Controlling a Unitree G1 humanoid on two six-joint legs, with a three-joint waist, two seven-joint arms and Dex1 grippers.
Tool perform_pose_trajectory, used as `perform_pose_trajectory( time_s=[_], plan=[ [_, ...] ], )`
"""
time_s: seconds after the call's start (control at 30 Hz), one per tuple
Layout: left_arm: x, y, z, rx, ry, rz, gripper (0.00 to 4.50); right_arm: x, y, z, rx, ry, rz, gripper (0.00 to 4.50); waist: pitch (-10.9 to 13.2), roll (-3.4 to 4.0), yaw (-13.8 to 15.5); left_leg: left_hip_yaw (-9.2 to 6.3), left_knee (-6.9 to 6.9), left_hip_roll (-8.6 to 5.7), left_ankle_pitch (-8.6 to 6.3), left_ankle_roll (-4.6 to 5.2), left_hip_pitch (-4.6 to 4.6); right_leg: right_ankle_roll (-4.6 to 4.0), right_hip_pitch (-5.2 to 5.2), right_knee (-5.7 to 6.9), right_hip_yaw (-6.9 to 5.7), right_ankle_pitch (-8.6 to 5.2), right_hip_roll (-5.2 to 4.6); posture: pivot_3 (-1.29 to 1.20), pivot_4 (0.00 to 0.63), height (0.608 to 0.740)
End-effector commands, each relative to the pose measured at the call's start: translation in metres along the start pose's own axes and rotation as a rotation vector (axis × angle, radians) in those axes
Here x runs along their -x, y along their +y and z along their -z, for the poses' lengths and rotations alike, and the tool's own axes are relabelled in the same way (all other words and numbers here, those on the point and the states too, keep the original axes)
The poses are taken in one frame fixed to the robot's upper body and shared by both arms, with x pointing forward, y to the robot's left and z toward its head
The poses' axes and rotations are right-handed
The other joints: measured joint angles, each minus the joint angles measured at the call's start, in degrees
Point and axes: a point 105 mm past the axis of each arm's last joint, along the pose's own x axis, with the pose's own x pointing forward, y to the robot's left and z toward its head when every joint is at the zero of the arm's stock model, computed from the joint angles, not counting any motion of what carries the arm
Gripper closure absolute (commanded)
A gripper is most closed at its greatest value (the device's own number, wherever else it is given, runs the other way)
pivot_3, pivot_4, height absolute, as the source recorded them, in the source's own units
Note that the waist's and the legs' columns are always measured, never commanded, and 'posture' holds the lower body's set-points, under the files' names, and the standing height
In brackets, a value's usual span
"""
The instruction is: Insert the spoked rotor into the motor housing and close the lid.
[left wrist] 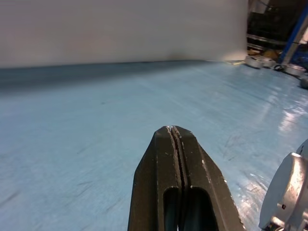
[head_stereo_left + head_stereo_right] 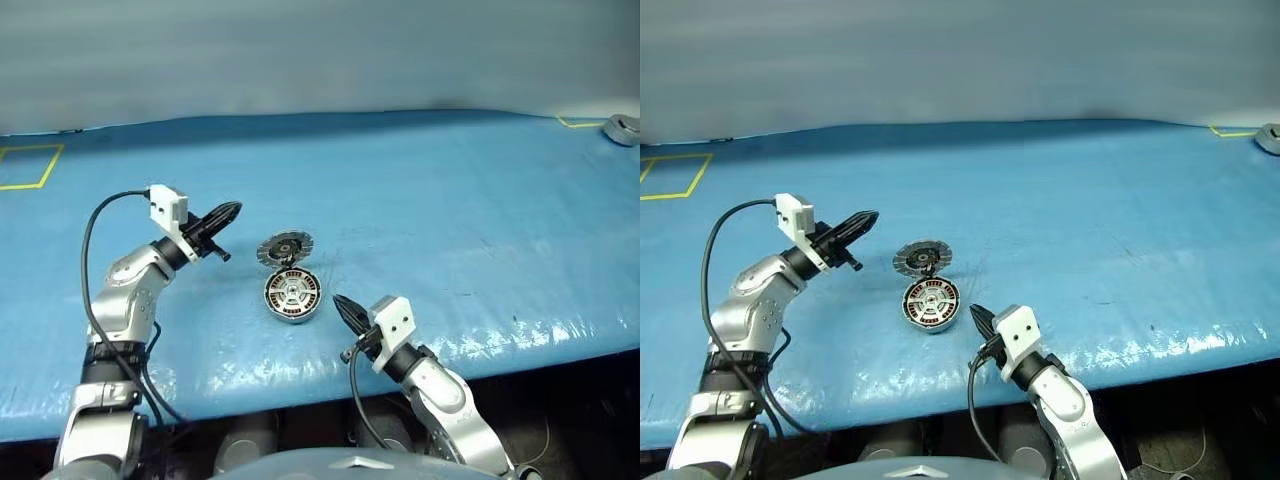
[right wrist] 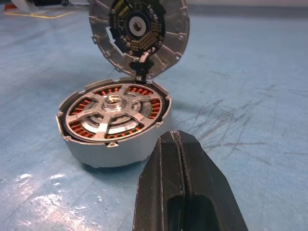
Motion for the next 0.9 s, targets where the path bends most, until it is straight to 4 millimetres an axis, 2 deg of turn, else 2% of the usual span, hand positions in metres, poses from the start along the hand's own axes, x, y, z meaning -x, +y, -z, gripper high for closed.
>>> perform_pose_trajectory(
  time_s=[0.03, 0.23, 0.37, 0.6, 0.9],
  plan=[
    [-0.013, -0.011, 0.001, 0.072, 0.076, 0.196, 4.47, 0.001, -0.001, -0.006, -0.006, -0.046, 0.01, 4.5, 0.0, -0.01, -0.16, -0.01, -0.01, -0.01, 0.0, 0.0, 0.0, 0.0, 0.01, 0.0, -0.01, 0.0, 0.0, 0.0, 0.15, 0.74],
    [-0.033, -0.022, -0.001, 0.197, 0.218, 0.398, 4.47, 0.005, 0.001, 0.005, -0.005, -0.017, 0.013, 4.5, 0.02, -0.03, -0.5, -0.04, -0.03, -0.1, 0.0, 0.0, -0.01, -0.01, 0.0, 0.0, -0.02, -0.01, 0.05, 0.0, 0.15, 0.74],
    [-0.039, -0.033, 0.005, 0.209, 0.302, 0.492, 4.47, 0.005, 0.0, 0.005, -0.023, -0.036, 0.049, 4.5, 0.02, -0.03, -0.83, -0.04, -0.03, -0.1, 0.0, 0.0, 0.0, -0.01, 0.0, 0.01, -0.01, -0.01, 0.06, 0.0, 0.15, 0.74],
    [-0.034, -0.052, 0.018, 0.228, 0.432, 0.634, 4.47, 0.005, 0.004, 0.01, -0.035, -0.036, 0.041, 4.5, 0.03, -0.04, -0.94, -0.04, -0.04, -0.01, 0.0, 0.01, -0.01, -0.01, -0.01, 0.02, 0.03, -0.02, 0.04, 0.0, 0.15, 0.74],
    [-0.021, -0.076, 0.033, 0.256, 0.477, 0.721, 4.47, 0.001, 0.004, 0.011, -0.039, -0.032, 0.037, 4.5, 0.03, -0.03, -0.97, -0.04, -0.04, 0.03, -0.01, 0.01, -0.01, -0.03, -0.03, 0.02, 0.09, -0.02, 0.03, 0.0, 0.15, 0.74]
  ],
)
